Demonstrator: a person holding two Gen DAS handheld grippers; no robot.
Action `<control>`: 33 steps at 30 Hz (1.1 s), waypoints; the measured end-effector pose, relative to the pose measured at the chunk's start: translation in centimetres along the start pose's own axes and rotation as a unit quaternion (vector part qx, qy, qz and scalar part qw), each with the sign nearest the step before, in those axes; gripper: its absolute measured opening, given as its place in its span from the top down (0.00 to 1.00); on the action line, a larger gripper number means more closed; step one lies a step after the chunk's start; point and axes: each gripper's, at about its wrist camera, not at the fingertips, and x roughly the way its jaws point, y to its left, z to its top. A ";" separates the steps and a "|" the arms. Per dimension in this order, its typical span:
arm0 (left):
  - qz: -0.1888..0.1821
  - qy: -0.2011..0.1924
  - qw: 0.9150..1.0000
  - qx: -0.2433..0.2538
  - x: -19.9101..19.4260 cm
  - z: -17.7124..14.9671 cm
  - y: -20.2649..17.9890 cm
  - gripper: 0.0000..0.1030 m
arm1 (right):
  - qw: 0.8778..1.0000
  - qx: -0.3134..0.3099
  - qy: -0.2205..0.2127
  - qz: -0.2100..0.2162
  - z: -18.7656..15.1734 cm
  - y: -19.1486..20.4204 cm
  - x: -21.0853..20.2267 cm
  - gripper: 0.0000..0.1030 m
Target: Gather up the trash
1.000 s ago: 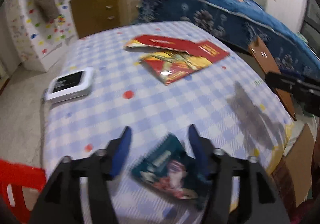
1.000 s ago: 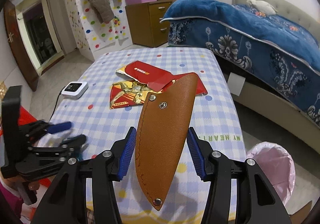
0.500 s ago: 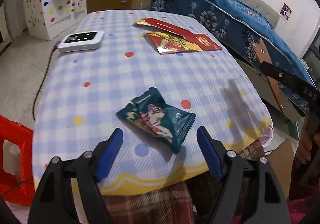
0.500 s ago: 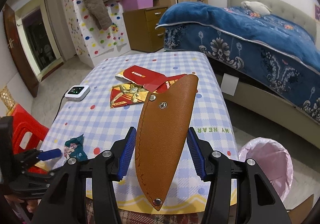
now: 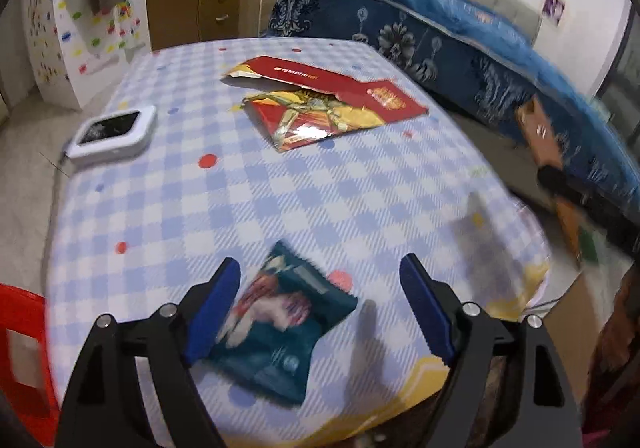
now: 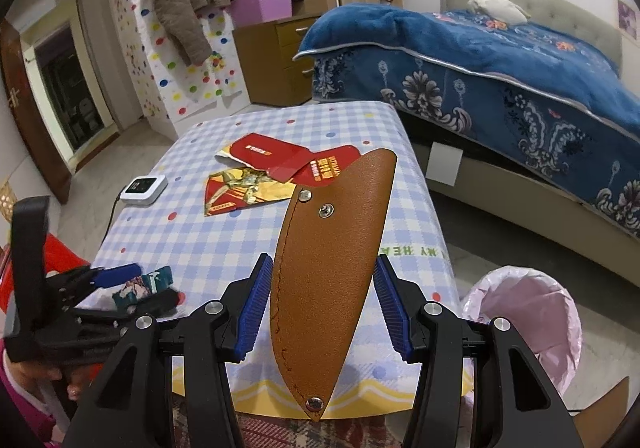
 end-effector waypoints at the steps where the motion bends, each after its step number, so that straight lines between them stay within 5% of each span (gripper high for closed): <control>1: 0.020 0.002 1.000 0.012 -0.2 -0.3 -0.3 0.22 | 1.000 0.002 -0.001 0.000 0.0 -0.2 0.0 0.49; 4: 0.047 0.004 0.998 0.039 -0.8 -1.7 -0.4 0.22 | 1.000 0.006 -0.001 0.002 -0.1 -0.4 0.0 0.49; 15: 0.023 0.015 0.999 0.027 -0.9 -2.7 1.7 0.27 | 1.000 0.011 0.001 0.008 -0.5 -0.6 0.1 0.49; 22: 0.095 0.019 0.995 0.006 -0.9 -2.9 1.0 0.43 | 1.000 0.011 -0.003 0.005 -0.5 -1.0 -0.2 0.49; 27: 0.071 0.012 0.997 0.001 -1.2 -2.7 1.2 0.75 | 1.000 0.020 -0.004 0.010 -0.7 -1.5 -0.1 0.50; 33: 0.013 -0.029 0.999 0.023 -2.7 -0.5 -1.5 0.75 | 0.999 0.033 -0.012 0.009 -0.7 -2.9 -0.8 0.50</control>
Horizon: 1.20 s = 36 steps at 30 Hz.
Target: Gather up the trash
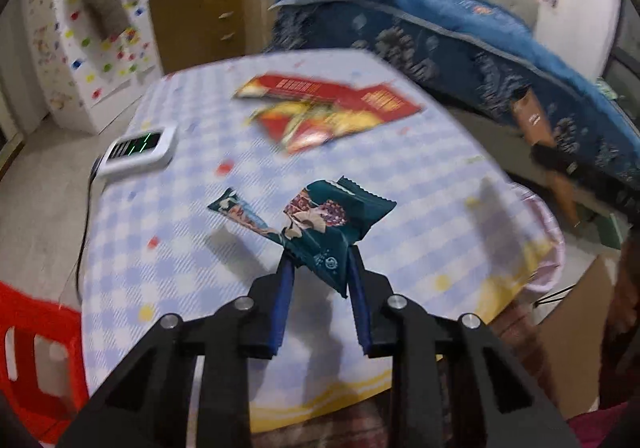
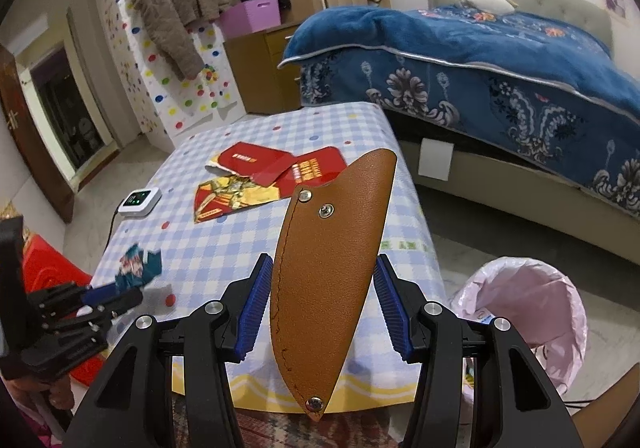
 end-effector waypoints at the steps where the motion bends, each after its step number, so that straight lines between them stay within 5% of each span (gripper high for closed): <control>1: -0.010 -0.006 1.000 0.003 -0.1 0.5 -0.5 0.75 | 1.000 0.003 -0.001 -0.002 0.0 -0.4 -0.2 0.49; 13: -0.064 -0.030 0.992 0.101 1.8 3.5 -9.4 0.75 | 0.998 0.043 0.013 -0.052 -2.7 -6.0 -2.4 0.49; 25: -0.171 -0.032 0.958 0.228 5.3 4.2 -23.3 0.75 | 0.984 0.113 0.025 -0.133 -6.2 -14.1 -5.0 0.49; 36: -0.198 0.008 0.946 0.258 10.0 5.5 -28.9 0.71 | 0.974 0.158 0.024 -0.160 -6.2 -20.4 -4.4 0.49</control>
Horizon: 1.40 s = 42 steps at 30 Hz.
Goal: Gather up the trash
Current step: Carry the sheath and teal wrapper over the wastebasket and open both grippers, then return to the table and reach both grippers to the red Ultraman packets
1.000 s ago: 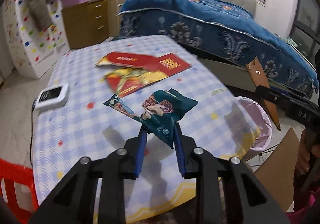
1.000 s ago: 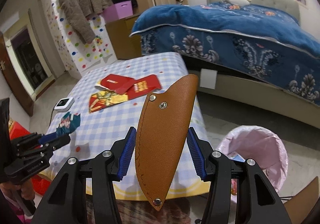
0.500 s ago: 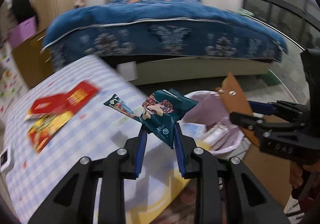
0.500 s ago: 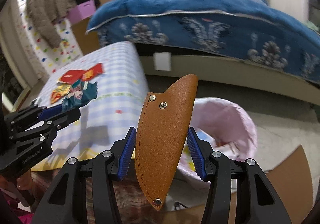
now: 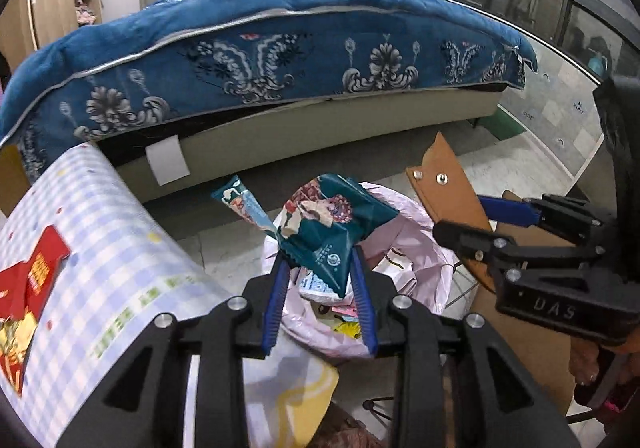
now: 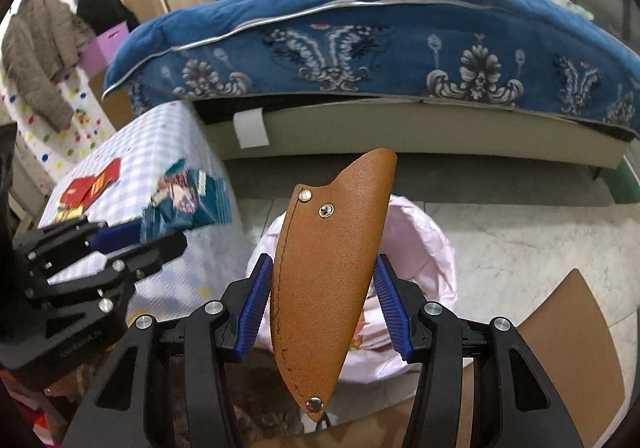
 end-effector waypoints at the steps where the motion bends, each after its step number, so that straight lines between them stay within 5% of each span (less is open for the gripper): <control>1: -0.002 0.002 1.000 -0.001 0.4 0.3 0.0 0.71 | 1.000 0.004 -0.002 -0.002 0.3 -0.4 0.2 0.49; 4: -0.010 0.009 1.000 -0.003 1.7 1.0 -0.1 0.69 | 1.000 0.014 -0.005 -0.001 1.3 -1.4 0.9 0.49; 7: -0.017 0.014 1.000 -0.001 2.8 1.7 -0.2 0.51 | 1.000 0.020 0.000 0.001 2.0 -2.2 1.9 0.47; 11: -0.026 0.015 1.000 0.006 3.3 1.9 -0.6 0.43 | 0.999 0.034 -0.003 -0.003 2.4 -3.5 1.9 0.45; 22: 0.016 0.011 0.999 -0.033 -0.9 -0.9 2.0 0.41 | 0.999 0.042 -0.018 -0.001 1.1 -3.0 -1.5 0.45; 34: 0.106 -0.021 0.987 -0.116 -9.6 -6.2 8.4 0.33 | 0.997 -0.052 -0.023 0.061 1.3 7.6 -3.4 0.45; 42: 0.208 -0.037 0.958 -0.196 -16.1 -11.6 15.8 0.27 | 0.980 -0.162 0.000 0.114 1.2 18.8 -1.5 0.45</control>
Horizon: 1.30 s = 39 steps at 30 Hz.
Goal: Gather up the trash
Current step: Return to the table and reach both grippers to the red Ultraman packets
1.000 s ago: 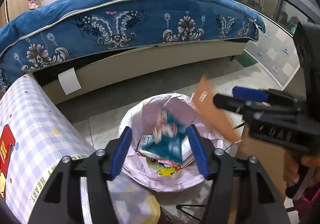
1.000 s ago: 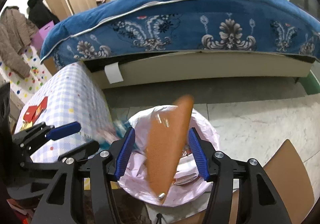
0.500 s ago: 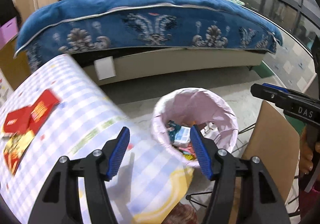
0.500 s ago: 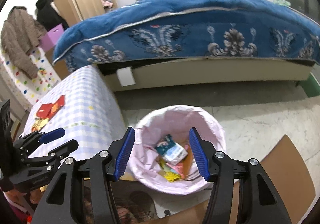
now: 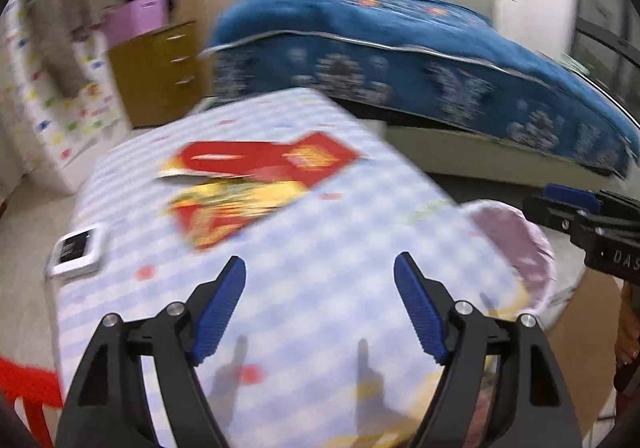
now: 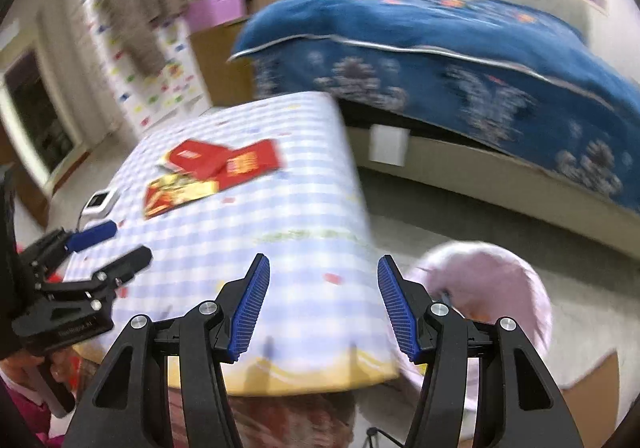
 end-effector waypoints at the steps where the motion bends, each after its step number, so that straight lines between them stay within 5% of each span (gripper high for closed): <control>1: 0.015 -0.003 1.000 -0.014 -0.4 -0.2 1.7 0.26 | 1.000 -0.013 0.004 0.004 0.5 1.1 0.7 0.45; 7: 0.076 -0.008 0.993 -0.085 -0.6 -0.4 10.2 0.24 | 0.996 -0.079 0.012 0.026 4.1 7.0 5.6 0.46; 11: 0.084 -0.002 0.990 -0.110 0.8 0.2 13.4 0.24 | 0.994 -0.103 0.017 0.015 6.7 9.3 9.3 0.62; 19: 0.042 0.016 0.995 -0.094 6.5 3.4 13.2 0.29 | 0.994 -0.098 0.034 -0.029 9.6 8.7 15.1 0.83; 26: 0.061 0.047 0.993 -0.093 11.2 5.7 12.8 0.43 | 0.993 -0.067 0.052 -0.084 10.1 4.6 17.5 0.87; 32: 0.081 0.074 0.991 -0.082 12.8 5.9 12.7 0.51 | 0.992 -0.083 0.061 -0.067 10.3 4.3 18.1 0.91; 39: 0.071 0.080 0.993 -0.055 10.0 3.2 12.2 0.54 | 0.994 -0.085 0.063 -0.029 8.8 5.1 16.7 0.94</control>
